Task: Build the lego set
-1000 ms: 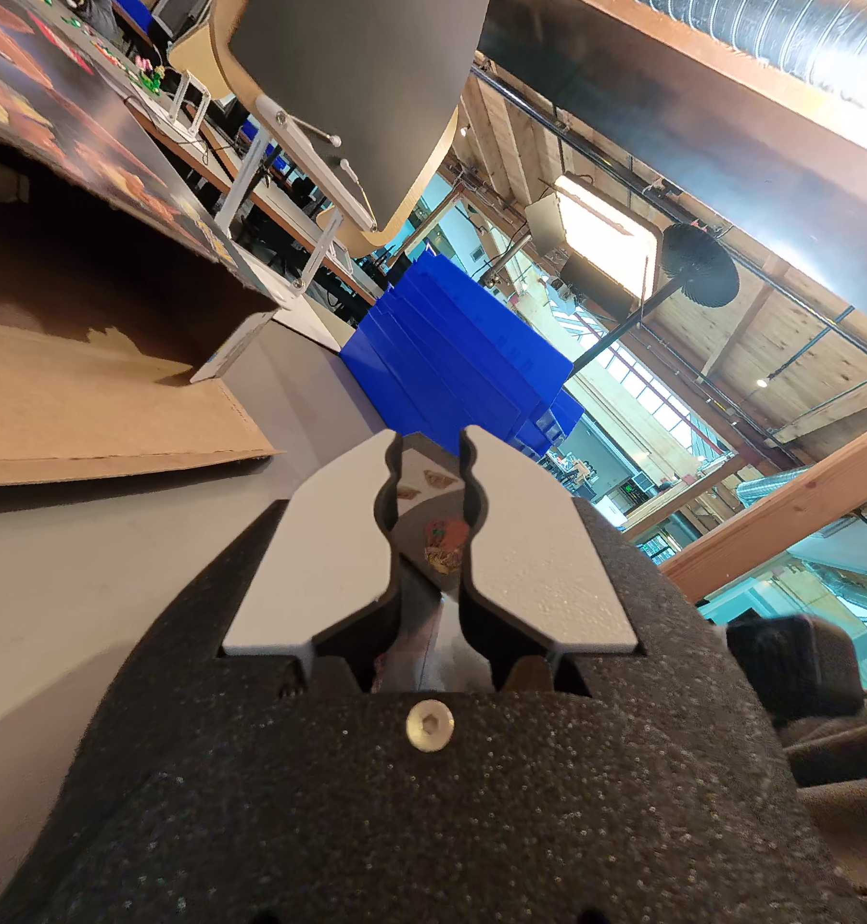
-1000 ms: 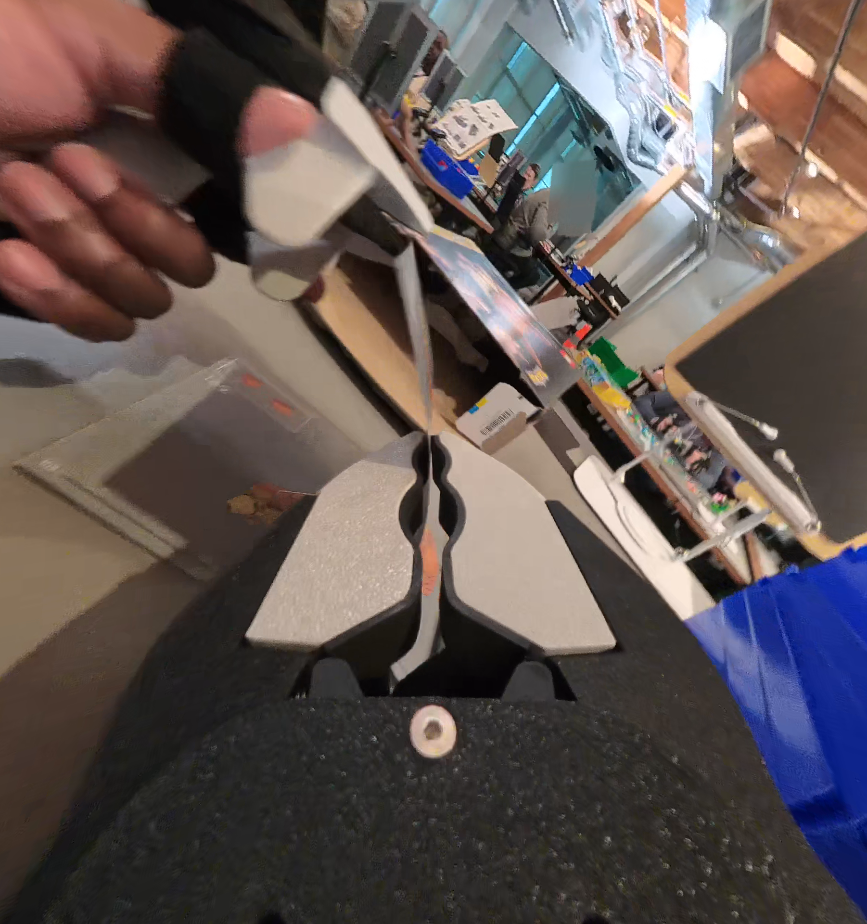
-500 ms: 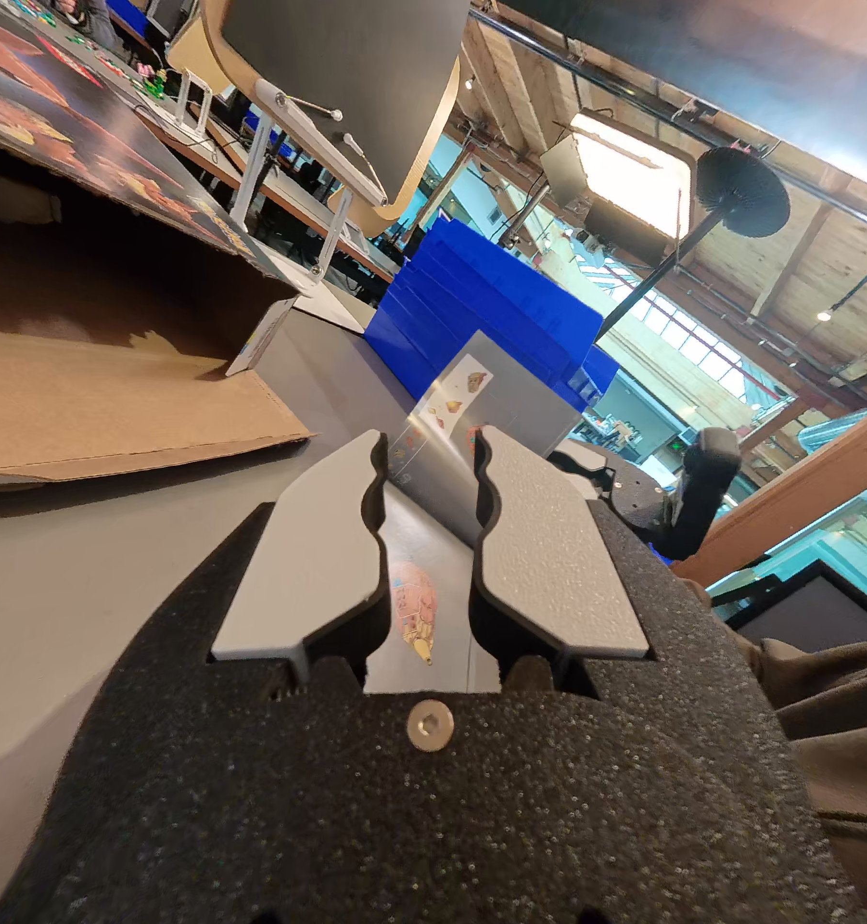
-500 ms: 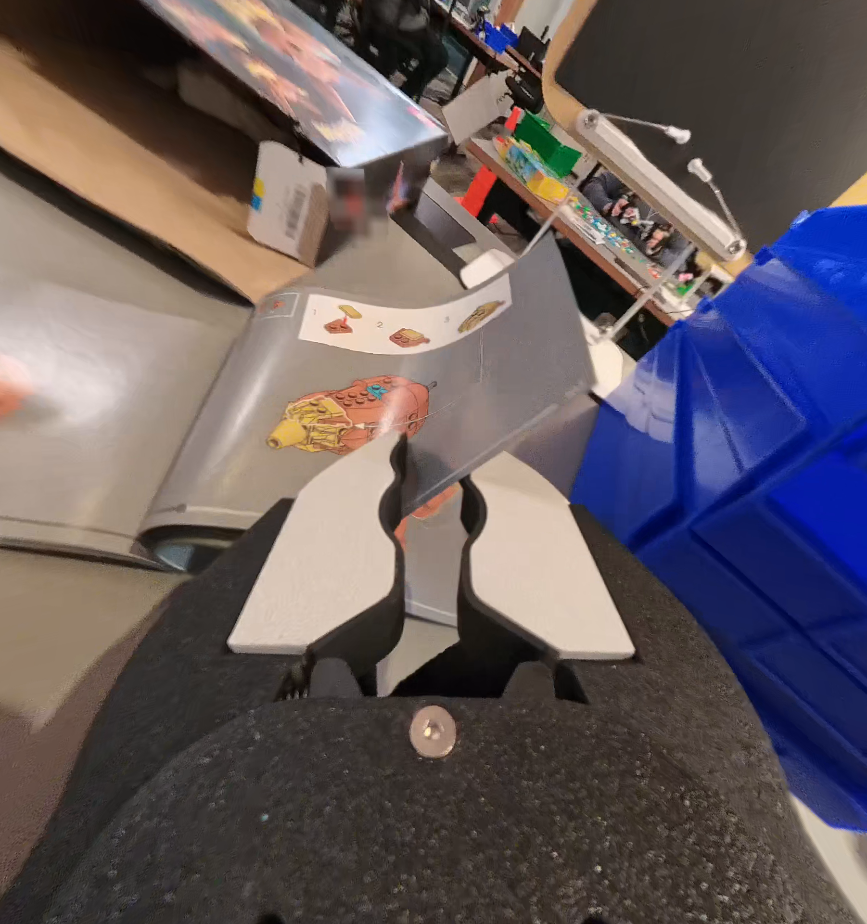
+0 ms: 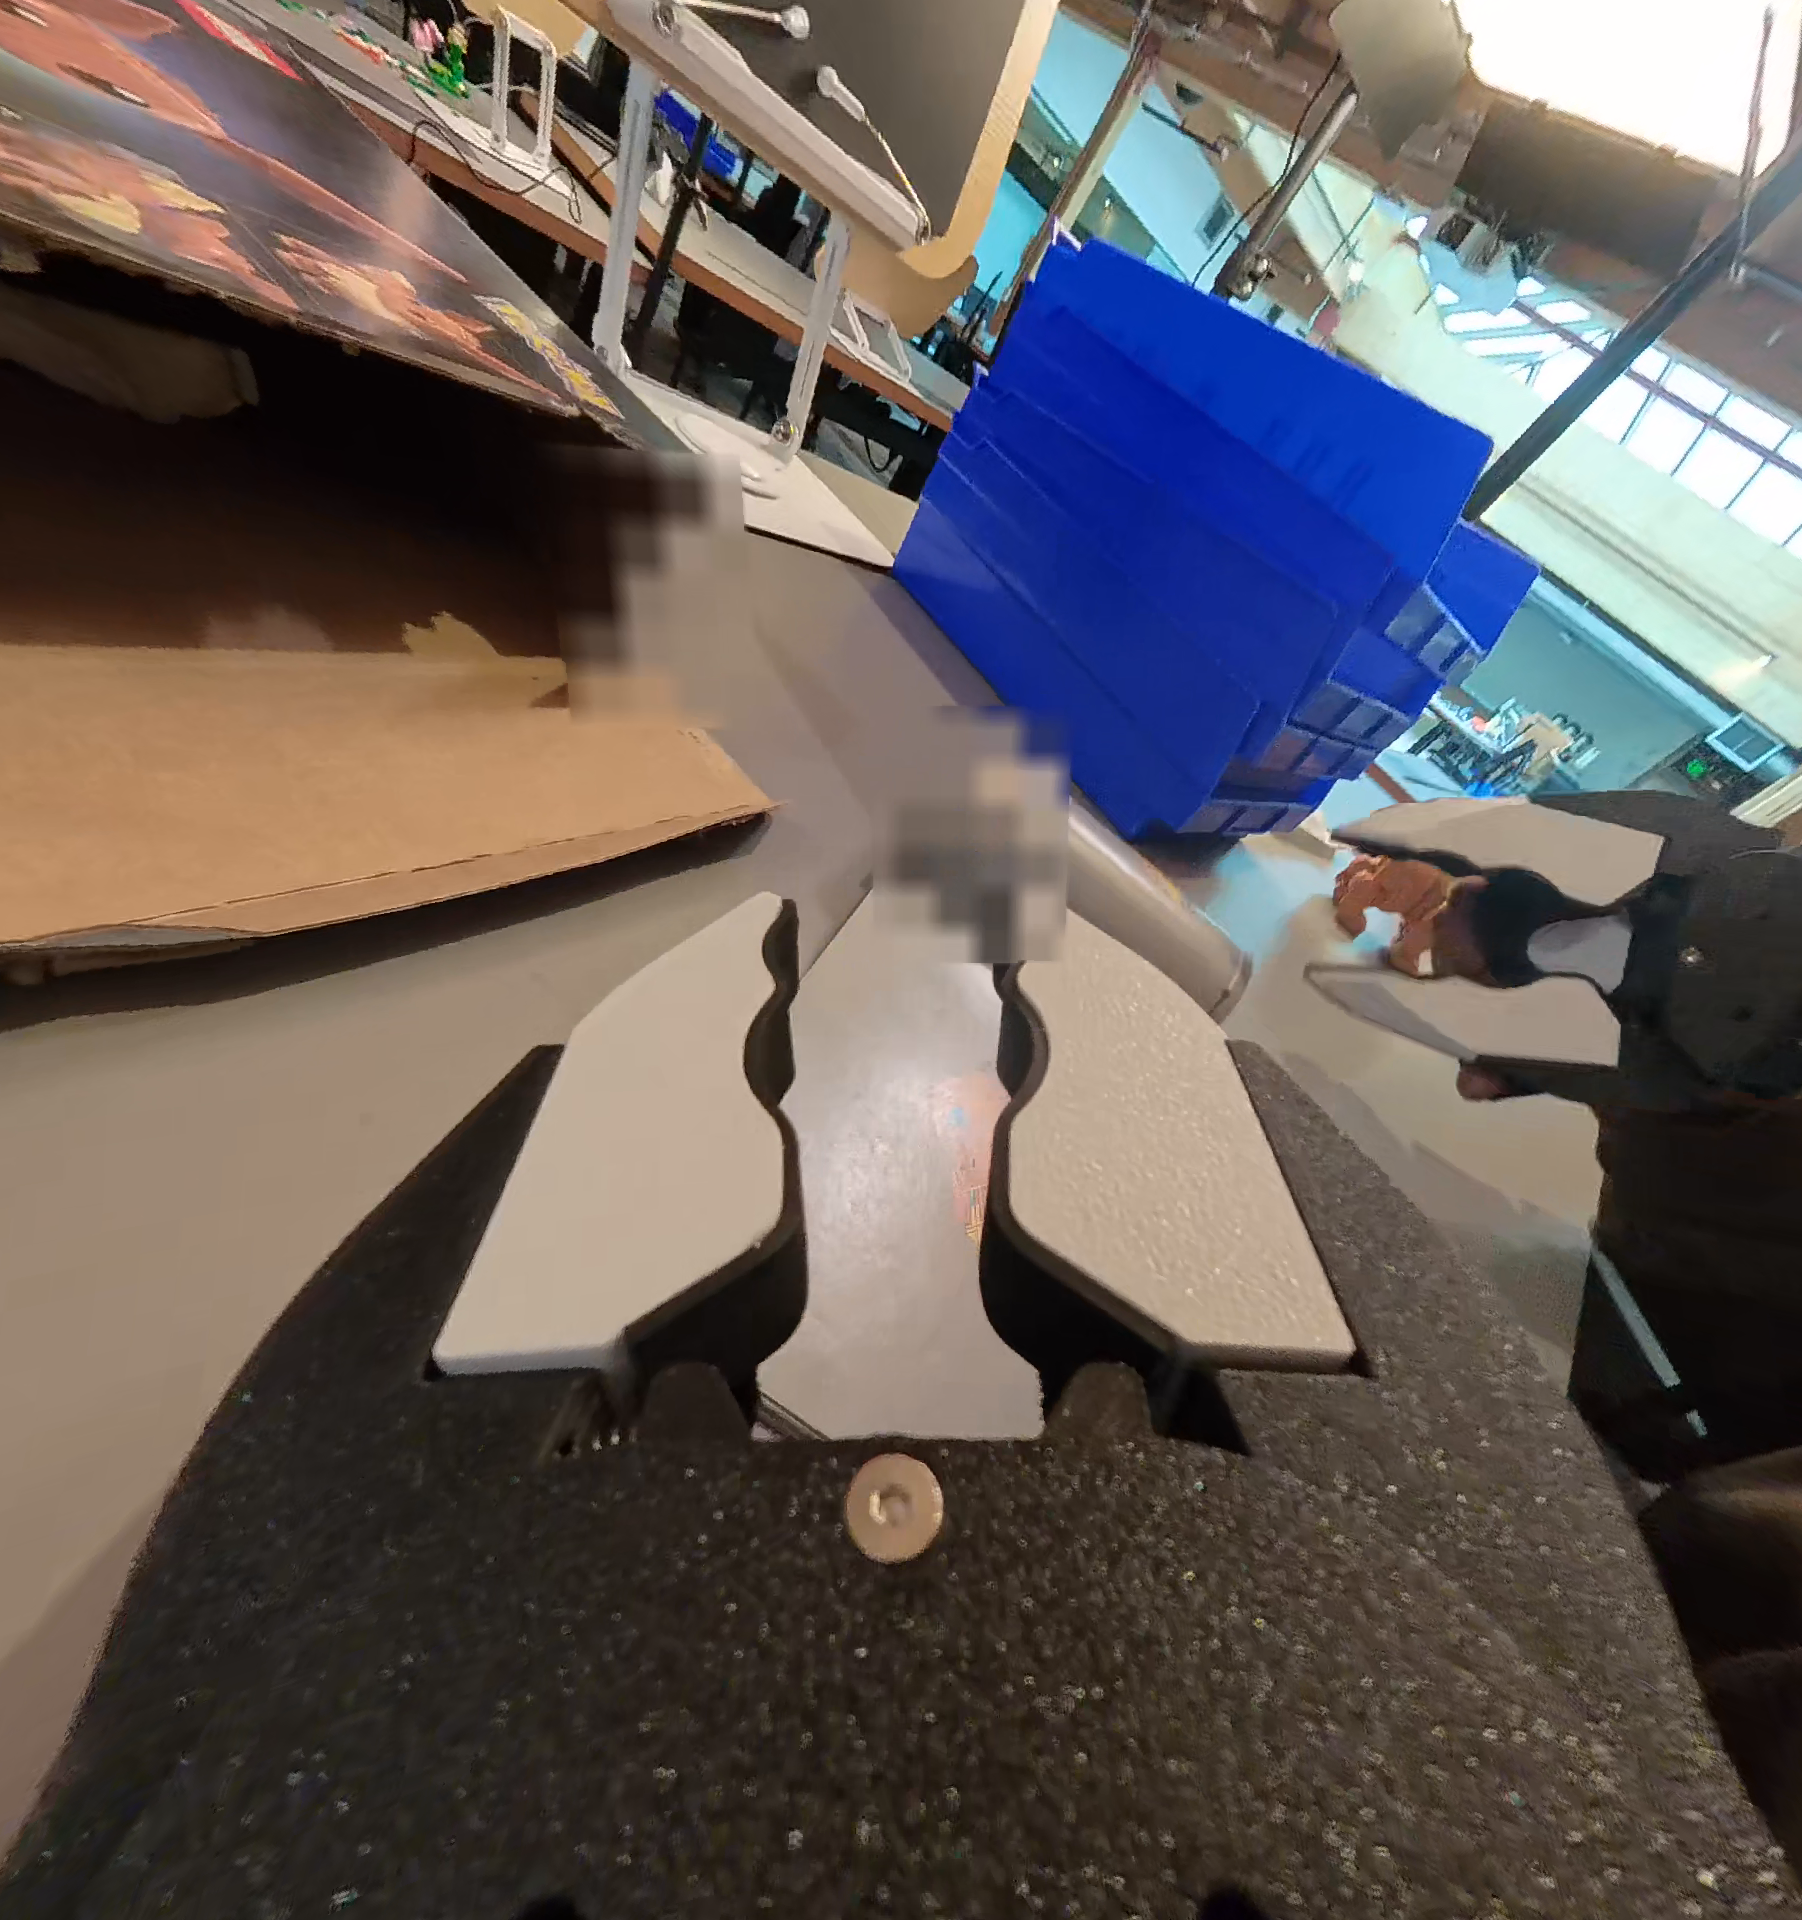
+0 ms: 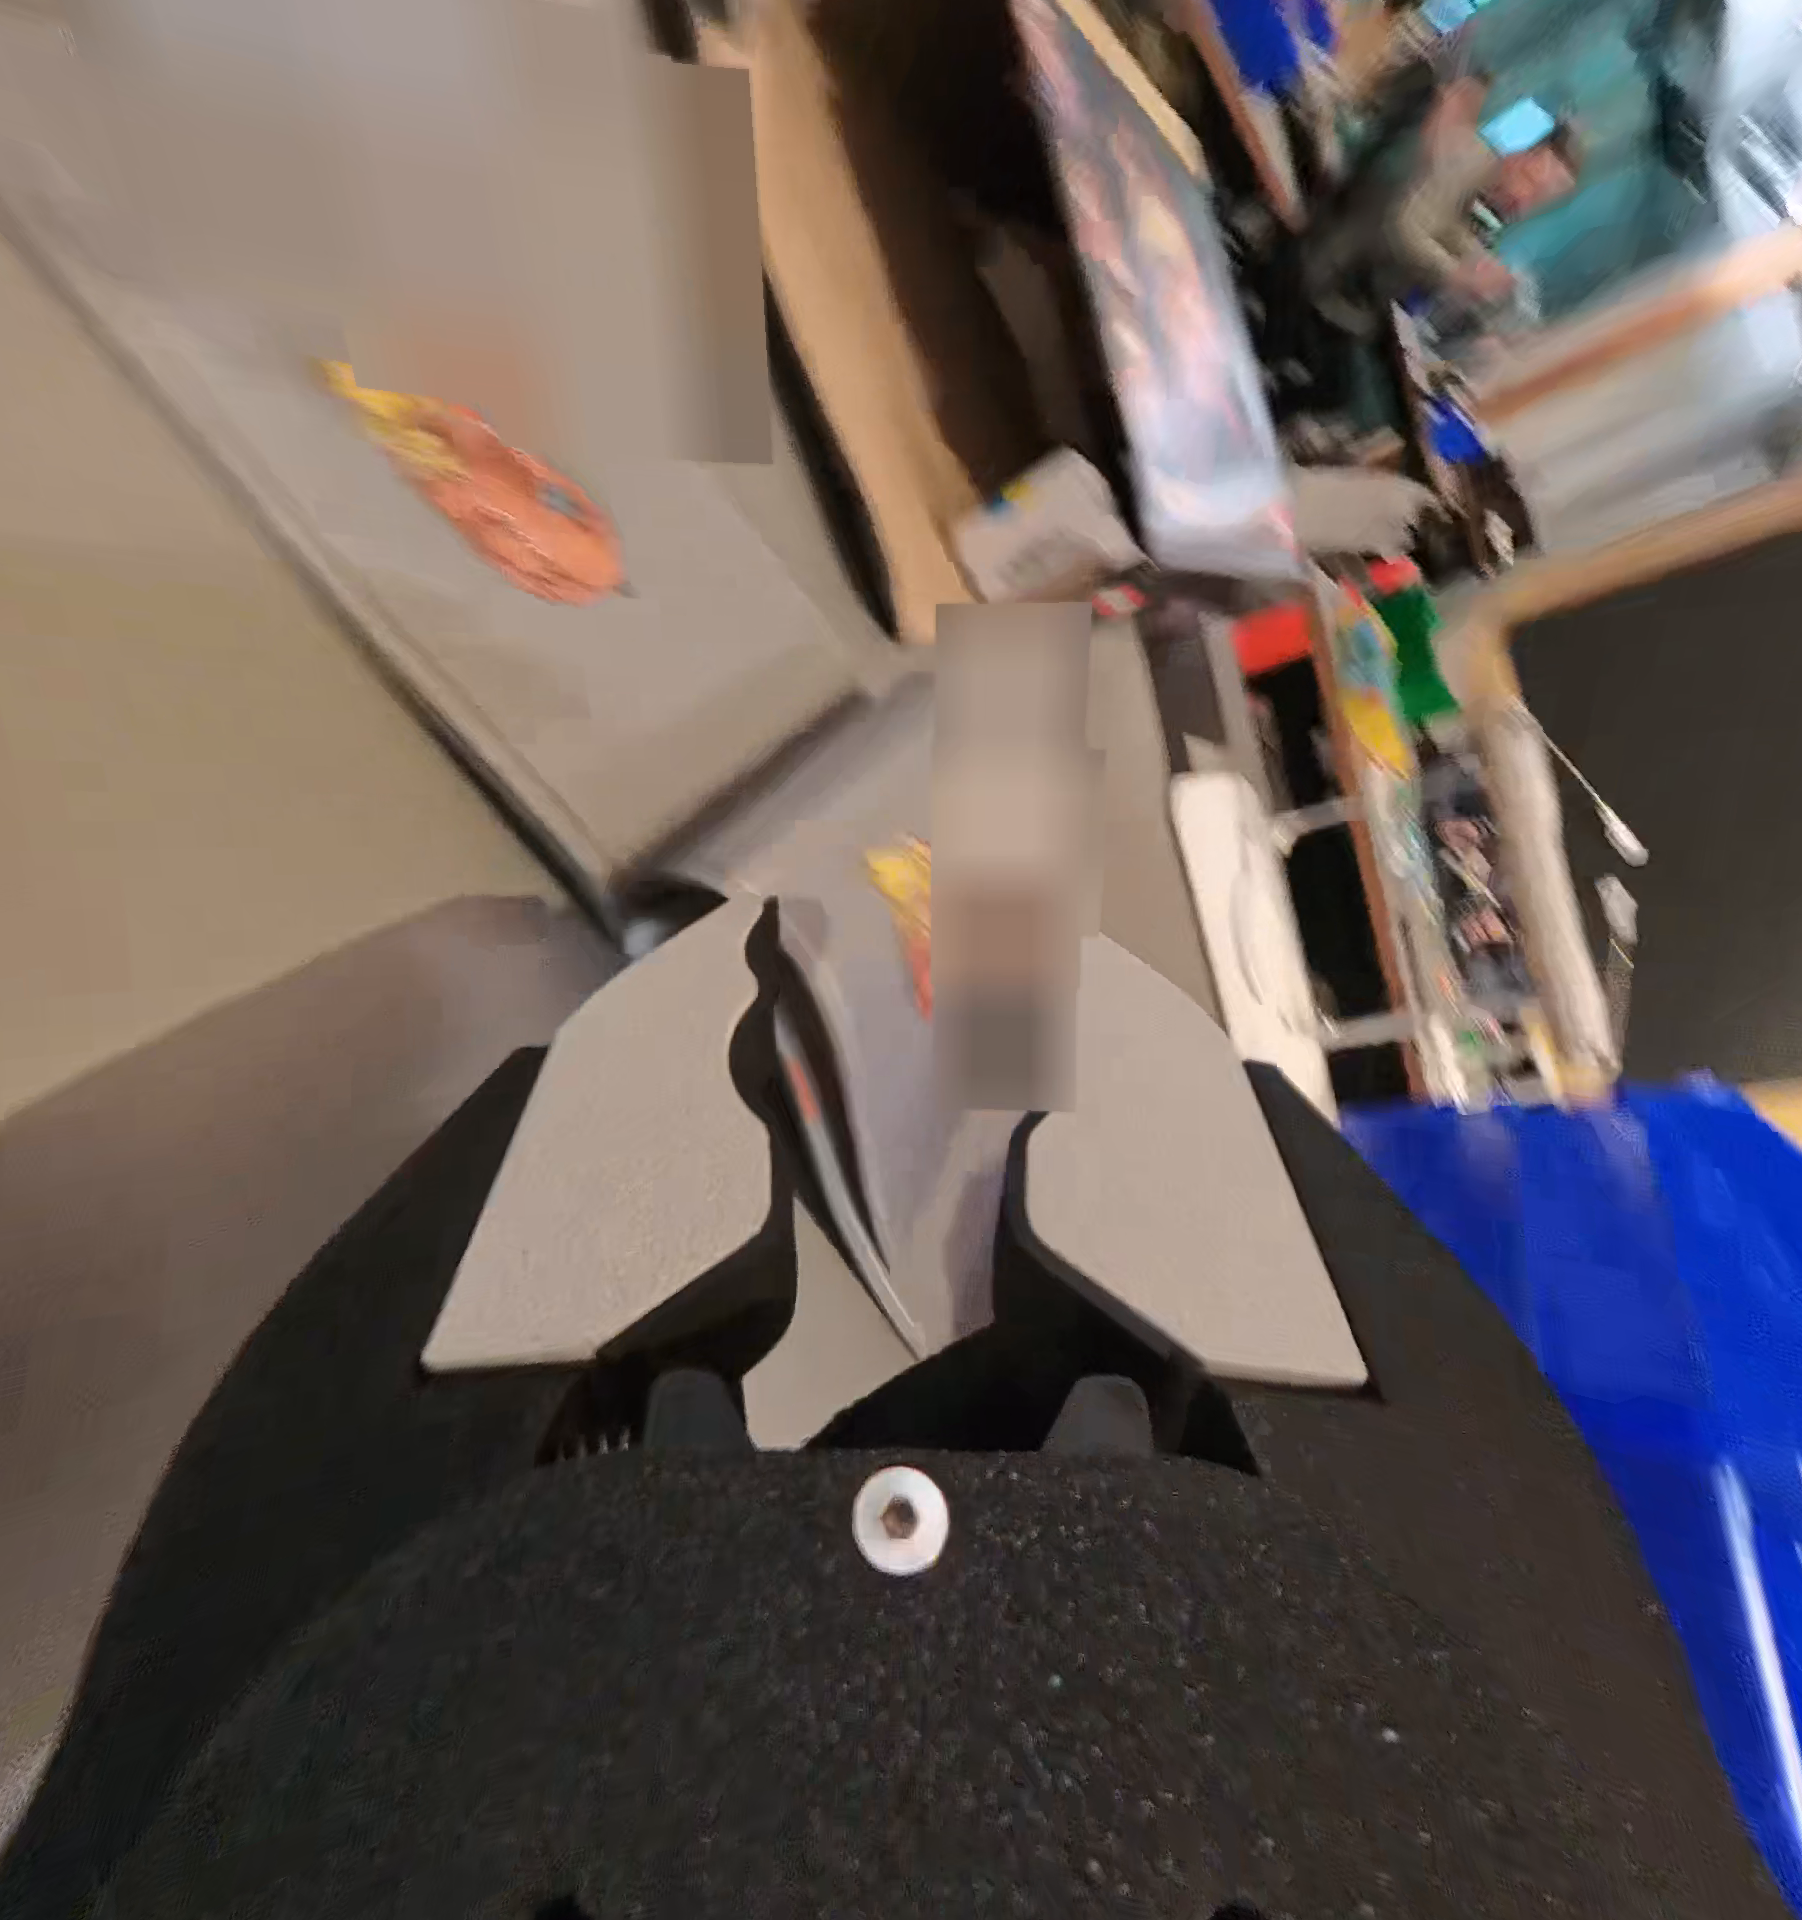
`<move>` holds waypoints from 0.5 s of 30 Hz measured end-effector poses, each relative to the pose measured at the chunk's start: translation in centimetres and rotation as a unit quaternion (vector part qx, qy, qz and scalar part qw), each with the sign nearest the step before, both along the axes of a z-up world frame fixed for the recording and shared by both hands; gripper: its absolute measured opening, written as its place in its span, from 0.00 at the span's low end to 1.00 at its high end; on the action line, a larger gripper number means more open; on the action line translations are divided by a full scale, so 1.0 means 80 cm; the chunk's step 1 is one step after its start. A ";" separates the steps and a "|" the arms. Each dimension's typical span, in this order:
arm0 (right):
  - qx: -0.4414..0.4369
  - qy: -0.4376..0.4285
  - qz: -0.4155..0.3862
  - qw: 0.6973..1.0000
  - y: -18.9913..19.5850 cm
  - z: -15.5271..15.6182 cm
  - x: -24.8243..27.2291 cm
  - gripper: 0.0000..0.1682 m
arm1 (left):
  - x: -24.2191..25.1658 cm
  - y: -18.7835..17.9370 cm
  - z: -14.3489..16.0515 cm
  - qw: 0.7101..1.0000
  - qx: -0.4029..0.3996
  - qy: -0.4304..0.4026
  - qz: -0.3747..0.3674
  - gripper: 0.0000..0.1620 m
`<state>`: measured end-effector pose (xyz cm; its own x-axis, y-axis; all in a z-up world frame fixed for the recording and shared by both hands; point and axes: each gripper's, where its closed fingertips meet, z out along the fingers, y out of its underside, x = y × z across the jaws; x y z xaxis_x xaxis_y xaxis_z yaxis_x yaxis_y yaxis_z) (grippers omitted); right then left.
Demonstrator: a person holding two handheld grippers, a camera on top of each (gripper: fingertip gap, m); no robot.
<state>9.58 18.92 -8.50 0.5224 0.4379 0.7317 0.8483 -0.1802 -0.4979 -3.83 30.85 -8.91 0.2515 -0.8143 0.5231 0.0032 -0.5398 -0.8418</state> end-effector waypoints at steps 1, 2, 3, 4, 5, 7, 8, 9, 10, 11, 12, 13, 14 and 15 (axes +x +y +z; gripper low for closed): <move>-0.020 -0.001 0.034 0.999 0.003 -0.011 -0.020 0.27 | 0.001 -0.001 -0.002 1.000 0.004 0.006 -0.002 0.23; -0.040 -0.003 0.065 0.997 0.006 -0.023 -0.038 0.28 | 0.002 -0.002 -0.003 1.000 0.007 0.011 -0.003 0.23; -0.056 -0.007 0.095 0.994 0.009 -0.033 -0.056 0.29 | 0.003 -0.003 -0.004 1.000 0.010 0.014 -0.003 0.23; -0.069 -0.013 0.123 0.990 0.013 -0.043 -0.072 0.29 | 0.003 -0.003 -0.004 1.000 0.013 0.016 -0.002 0.23; -0.081 -0.018 0.147 0.986 0.016 -0.052 -0.085 0.30 | 0.002 -0.003 -0.005 1.000 0.014 0.018 0.001 0.23; -0.103 -0.017 0.182 0.978 0.021 -0.068 -0.105 0.30 | 0.000 0.000 -0.008 0.999 0.017 0.029 0.009 0.23; -0.110 -0.011 0.192 0.975 0.024 -0.074 -0.112 0.31 | -0.002 0.002 -0.009 0.999 0.021 0.036 0.016 0.23; -0.111 -0.001 0.198 0.974 0.027 -0.078 -0.117 0.31 | -0.005 0.004 -0.010 0.999 0.025 0.041 0.024 0.23; -0.108 0.013 0.202 0.973 0.028 -0.079 -0.122 0.30 | -0.009 0.006 -0.011 0.998 0.030 0.046 0.031 0.23; -0.105 0.029 0.206 0.972 0.027 -0.080 -0.125 0.30 | -0.013 0.007 -0.012 0.997 0.037 0.052 0.038 0.23; -0.102 0.044 0.210 0.971 0.024 -0.080 -0.128 0.29 | -0.018 0.008 -0.013 0.996 0.044 0.058 0.043 0.23; -0.099 0.058 0.213 0.970 0.021 -0.081 -0.130 0.29 | -0.023 0.009 -0.014 0.996 0.048 0.062 0.047 0.23; -0.095 0.072 0.215 0.969 0.019 -0.080 -0.131 0.26 | -0.028 0.010 -0.016 0.995 0.050 0.071 0.049 0.23; -0.089 0.086 0.215 0.969 0.017 -0.079 -0.131 0.25 | -0.033 0.011 -0.019 0.994 0.052 0.082 0.047 0.23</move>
<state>-0.89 20.31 -14.79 0.3715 0.7538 0.5420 0.7708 0.0751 -0.6326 -6.50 31.70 -10.43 0.4039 -0.8311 0.3823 -0.0932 -0.4532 -0.8865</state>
